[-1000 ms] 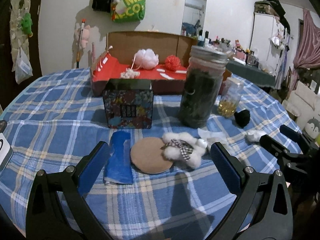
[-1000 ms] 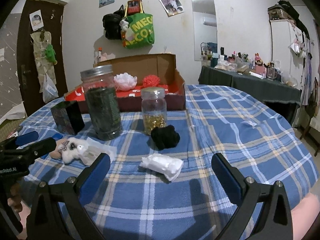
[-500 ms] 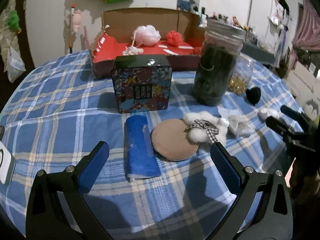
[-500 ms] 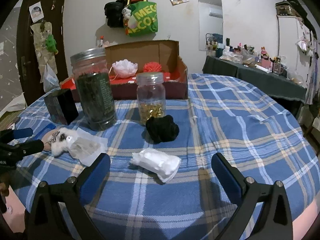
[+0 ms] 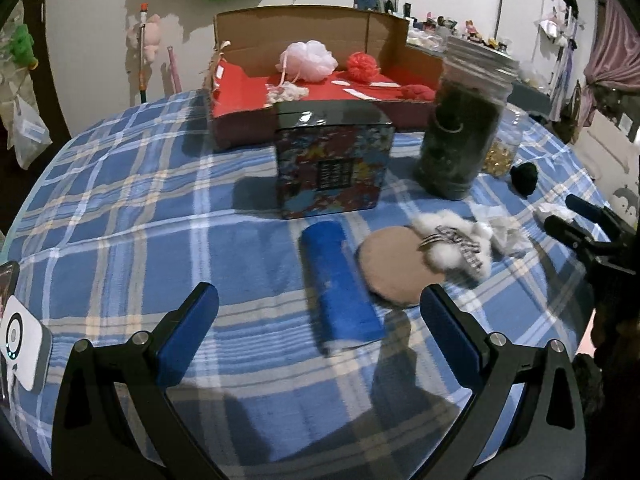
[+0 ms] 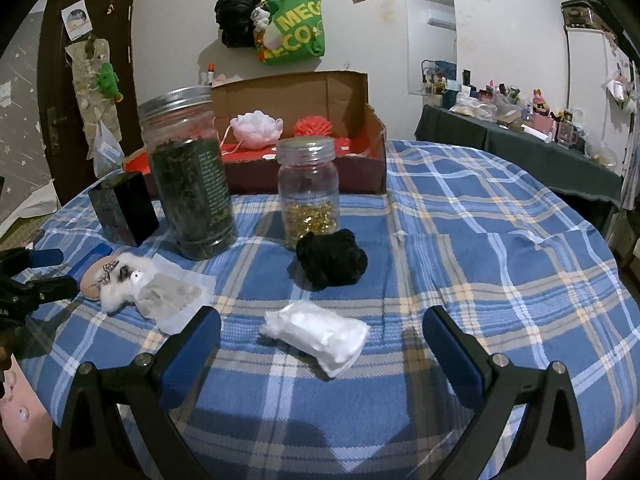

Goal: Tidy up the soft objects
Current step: 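Grasp the blue rolled cloth with the left tool while the right tool grasps the white tissue, then carry the blue cloth and white tissue over into the red box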

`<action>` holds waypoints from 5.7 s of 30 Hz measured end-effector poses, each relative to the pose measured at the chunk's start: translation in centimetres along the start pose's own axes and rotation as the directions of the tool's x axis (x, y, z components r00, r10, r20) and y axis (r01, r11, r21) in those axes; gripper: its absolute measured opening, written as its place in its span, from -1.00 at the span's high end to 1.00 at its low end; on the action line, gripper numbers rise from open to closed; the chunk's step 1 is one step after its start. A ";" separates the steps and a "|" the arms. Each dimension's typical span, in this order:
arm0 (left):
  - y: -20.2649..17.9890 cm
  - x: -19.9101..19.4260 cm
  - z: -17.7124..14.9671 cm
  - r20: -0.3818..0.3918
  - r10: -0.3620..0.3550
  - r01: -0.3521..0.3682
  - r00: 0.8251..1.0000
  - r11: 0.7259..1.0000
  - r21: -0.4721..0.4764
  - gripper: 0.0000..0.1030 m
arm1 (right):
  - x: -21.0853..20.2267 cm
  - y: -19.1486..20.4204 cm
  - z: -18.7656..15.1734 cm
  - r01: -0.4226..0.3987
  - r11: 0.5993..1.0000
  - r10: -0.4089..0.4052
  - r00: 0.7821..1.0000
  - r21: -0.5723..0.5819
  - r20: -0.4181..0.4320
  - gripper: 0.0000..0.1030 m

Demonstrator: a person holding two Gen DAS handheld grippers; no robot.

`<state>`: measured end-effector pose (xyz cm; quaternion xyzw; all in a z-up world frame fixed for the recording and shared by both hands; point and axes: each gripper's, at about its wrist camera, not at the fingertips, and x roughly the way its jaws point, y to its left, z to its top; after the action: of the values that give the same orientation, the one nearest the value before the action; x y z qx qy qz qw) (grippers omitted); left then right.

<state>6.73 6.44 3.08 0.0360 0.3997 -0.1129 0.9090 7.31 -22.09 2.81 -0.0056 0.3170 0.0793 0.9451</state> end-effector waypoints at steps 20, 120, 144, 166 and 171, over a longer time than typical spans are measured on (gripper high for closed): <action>-1.5 -0.4 -0.2 0.041 -0.090 0.087 0.995 0.994 0.068 0.51 | 0.3 -0.1 -0.1 -0.098 0.995 0.098 0.995 0.002 -0.011 0.40; -7.3 -0.5 1.1 0.122 -0.182 0.172 0.976 0.982 0.084 0.56 | -0.8 6.0 1.4 -0.189 0.974 0.197 0.979 -0.123 0.053 0.50; 4.3 -2.0 2.3 0.099 0.017 -0.006 0.995 0.994 -0.109 0.56 | 0.1 -2.1 2.9 -0.036 0.999 0.036 0.999 0.003 0.002 0.50; 7.3 1.7 11.1 0.045 -0.113 0.113 0.993 0.994 0.012 0.56 | 6.5 -6.9 12.2 -0.217 0.976 0.216 0.971 0.004 -0.101 0.50; 6.4 1.5 13.1 0.058 -0.144 0.141 0.988 0.988 0.058 0.56 | 7.2 -6.5 14.0 -0.283 0.959 0.279 0.953 -0.019 -0.117 0.50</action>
<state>18.63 10.30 10.69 0.0282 0.3695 -0.1894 0.9093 22.30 -26.62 9.41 0.0185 0.3661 0.2181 0.9045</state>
